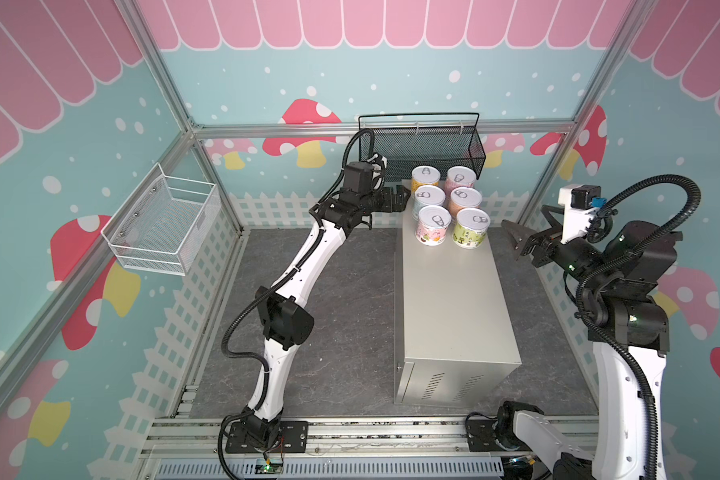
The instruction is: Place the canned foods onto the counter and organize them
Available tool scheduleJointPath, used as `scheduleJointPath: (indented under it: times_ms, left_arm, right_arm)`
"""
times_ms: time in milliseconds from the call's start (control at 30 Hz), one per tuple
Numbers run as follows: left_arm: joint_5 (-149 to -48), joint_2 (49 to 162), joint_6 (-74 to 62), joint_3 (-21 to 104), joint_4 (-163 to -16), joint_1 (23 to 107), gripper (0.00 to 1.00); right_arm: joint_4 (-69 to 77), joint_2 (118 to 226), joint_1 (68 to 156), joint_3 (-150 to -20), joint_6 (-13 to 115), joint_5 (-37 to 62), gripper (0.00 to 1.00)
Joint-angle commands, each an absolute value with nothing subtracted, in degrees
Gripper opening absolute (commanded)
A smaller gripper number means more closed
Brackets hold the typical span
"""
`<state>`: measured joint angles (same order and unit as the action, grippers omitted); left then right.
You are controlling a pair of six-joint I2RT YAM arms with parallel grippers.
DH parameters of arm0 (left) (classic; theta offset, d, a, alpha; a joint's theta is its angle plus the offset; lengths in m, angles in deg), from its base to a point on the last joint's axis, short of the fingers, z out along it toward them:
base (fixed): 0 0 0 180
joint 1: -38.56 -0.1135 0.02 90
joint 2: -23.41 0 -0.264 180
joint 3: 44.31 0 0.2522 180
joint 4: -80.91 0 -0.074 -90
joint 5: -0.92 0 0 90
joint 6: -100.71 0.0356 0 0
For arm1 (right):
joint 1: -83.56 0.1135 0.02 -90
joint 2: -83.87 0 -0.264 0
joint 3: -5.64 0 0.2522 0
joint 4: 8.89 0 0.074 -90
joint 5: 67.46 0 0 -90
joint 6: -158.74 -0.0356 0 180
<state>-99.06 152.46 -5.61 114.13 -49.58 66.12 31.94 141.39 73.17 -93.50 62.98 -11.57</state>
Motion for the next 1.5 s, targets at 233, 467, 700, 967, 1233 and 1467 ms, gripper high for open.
scheduleJointPath:
  times_ms: [233, 467, 700, 967, 1233, 1467]
  left_arm:
    - [-100.61, 154.28, -5.99, 115.26, -47.13, 67.03, 0.99]
    - [-101.12, 154.54, -6.07, 115.61, -46.97, 67.17, 0.99]
    - [-101.30, 154.67, -6.06, 115.78, -46.71, 67.22, 0.99]
    - [-99.91, 153.89, -6.55, 115.44, -46.24, 67.00, 0.99]
    - [-99.50, 150.15, -7.21, 109.89, -46.11, 66.78, 0.99]
    - [-98.77, 145.47, -6.62, 102.13, -47.70, 67.04, 0.99]
  right_arm:
    - [31.42, 140.65, 73.54, -92.77, 64.35, -11.73, 0.99]
    - [31.33, 140.48, 73.52, -92.70, 64.36, -11.50, 1.00]
    - [31.38, 140.50, 73.54, -92.71, 64.40, -11.52, 0.99]
    - [31.39, 140.30, 73.48, -92.52, 64.42, -11.37, 0.99]
    - [31.42, 140.12, 73.48, -92.36, 64.49, -11.13, 0.99]
    - [31.41, 140.04, 73.46, -92.38, 64.52, -11.11, 0.99]
